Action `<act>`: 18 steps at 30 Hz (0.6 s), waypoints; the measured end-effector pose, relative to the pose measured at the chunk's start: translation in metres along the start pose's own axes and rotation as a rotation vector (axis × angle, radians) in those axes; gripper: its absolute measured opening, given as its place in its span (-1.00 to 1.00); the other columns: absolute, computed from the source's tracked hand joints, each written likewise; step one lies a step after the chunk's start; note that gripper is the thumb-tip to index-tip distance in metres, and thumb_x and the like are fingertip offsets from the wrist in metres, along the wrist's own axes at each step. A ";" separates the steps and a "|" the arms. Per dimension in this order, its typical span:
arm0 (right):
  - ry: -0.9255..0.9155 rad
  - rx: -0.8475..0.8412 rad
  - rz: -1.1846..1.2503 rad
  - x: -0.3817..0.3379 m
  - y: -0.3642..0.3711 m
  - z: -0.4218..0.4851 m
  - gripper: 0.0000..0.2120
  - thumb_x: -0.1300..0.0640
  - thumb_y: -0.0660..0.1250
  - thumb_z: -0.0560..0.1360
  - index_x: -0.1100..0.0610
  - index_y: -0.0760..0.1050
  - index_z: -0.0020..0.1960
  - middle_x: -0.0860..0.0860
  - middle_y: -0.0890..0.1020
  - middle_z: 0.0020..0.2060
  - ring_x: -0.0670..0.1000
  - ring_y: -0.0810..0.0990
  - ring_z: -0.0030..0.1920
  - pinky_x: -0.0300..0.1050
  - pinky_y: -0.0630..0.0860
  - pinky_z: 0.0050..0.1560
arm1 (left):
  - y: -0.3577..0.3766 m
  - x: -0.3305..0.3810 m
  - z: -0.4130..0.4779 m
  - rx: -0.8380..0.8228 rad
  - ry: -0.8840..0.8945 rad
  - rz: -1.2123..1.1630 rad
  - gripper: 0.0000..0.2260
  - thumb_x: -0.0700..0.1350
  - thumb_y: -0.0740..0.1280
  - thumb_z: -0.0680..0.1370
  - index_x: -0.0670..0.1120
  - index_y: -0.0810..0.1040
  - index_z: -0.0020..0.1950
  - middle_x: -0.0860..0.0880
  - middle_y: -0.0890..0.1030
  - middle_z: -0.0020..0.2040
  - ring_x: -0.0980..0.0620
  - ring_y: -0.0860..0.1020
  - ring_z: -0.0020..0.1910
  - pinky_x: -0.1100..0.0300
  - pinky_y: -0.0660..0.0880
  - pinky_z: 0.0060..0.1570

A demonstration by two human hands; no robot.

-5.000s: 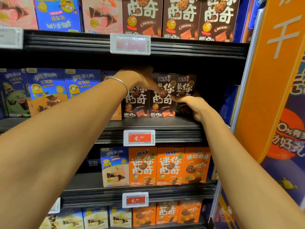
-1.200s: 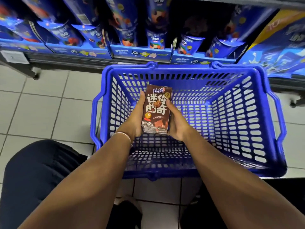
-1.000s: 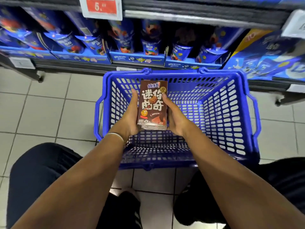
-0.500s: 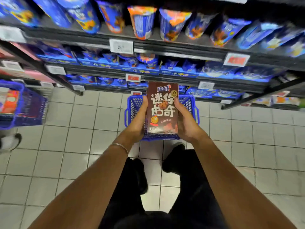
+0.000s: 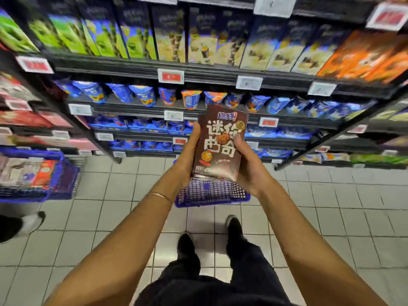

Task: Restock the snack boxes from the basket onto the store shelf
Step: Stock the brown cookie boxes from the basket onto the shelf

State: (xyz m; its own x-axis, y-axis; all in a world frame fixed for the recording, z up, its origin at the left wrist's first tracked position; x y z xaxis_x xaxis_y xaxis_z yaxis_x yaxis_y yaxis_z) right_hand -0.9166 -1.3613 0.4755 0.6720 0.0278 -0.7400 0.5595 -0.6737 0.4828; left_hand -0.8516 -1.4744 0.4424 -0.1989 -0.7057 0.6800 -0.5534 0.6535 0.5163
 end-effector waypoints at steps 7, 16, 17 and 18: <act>-0.124 -0.003 -0.049 -0.057 -0.001 -0.035 -0.38 -0.02 0.37 0.54 0.20 0.34 0.52 0.23 0.56 0.36 0.28 0.54 0.37 0.32 0.42 0.41 | 0.058 0.033 -0.036 -0.042 0.151 0.157 -0.46 0.39 0.10 0.63 0.12 0.68 0.32 -0.04 0.67 0.33 -0.06 0.65 0.30 -0.01 0.64 0.17; -0.239 -0.086 -0.079 -0.128 -0.036 -0.097 -0.61 -0.05 0.37 0.50 0.08 0.62 0.26 0.17 0.69 0.19 0.18 0.69 0.14 0.19 0.63 0.17 | 0.146 0.049 -0.065 0.063 0.291 0.349 -0.44 0.45 0.33 0.40 0.15 0.69 0.23 0.01 0.72 0.24 -0.02 0.70 0.20 -0.09 0.57 0.26; -0.254 -0.096 -0.081 -0.137 -0.041 -0.103 -0.69 -0.06 0.37 0.50 0.03 0.69 0.16 0.16 0.70 0.17 0.17 0.70 0.13 0.22 0.62 0.19 | 0.159 0.051 -0.063 0.063 0.314 0.337 -0.41 0.42 0.34 0.40 0.12 0.67 0.29 -0.02 0.71 0.26 -0.06 0.68 0.24 -0.14 0.51 0.33; -0.264 -0.102 -0.077 -0.147 -0.046 -0.110 -0.75 -0.06 0.36 0.50 -0.01 0.73 0.08 0.14 0.71 0.15 0.16 0.71 0.12 0.22 0.62 0.19 | 0.172 0.052 -0.062 0.055 0.340 0.324 -0.39 0.40 0.35 0.41 0.08 0.65 0.34 -0.05 0.70 0.28 -0.10 0.66 0.28 -0.15 0.49 0.36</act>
State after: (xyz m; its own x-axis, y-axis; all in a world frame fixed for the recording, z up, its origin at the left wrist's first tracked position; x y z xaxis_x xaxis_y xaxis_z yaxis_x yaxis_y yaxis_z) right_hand -0.9876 -1.2530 0.6133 0.4840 -0.1264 -0.8659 0.6589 -0.5986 0.4556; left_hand -0.9073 -1.3813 0.5986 -0.0970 -0.3320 0.9383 -0.5509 0.8031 0.2272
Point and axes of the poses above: each hand's wrist, its own z-axis towards the middle knuckle, its own y-axis out of the palm, x = y × z, the point moved 6 cm from there along z, towards the middle knuckle
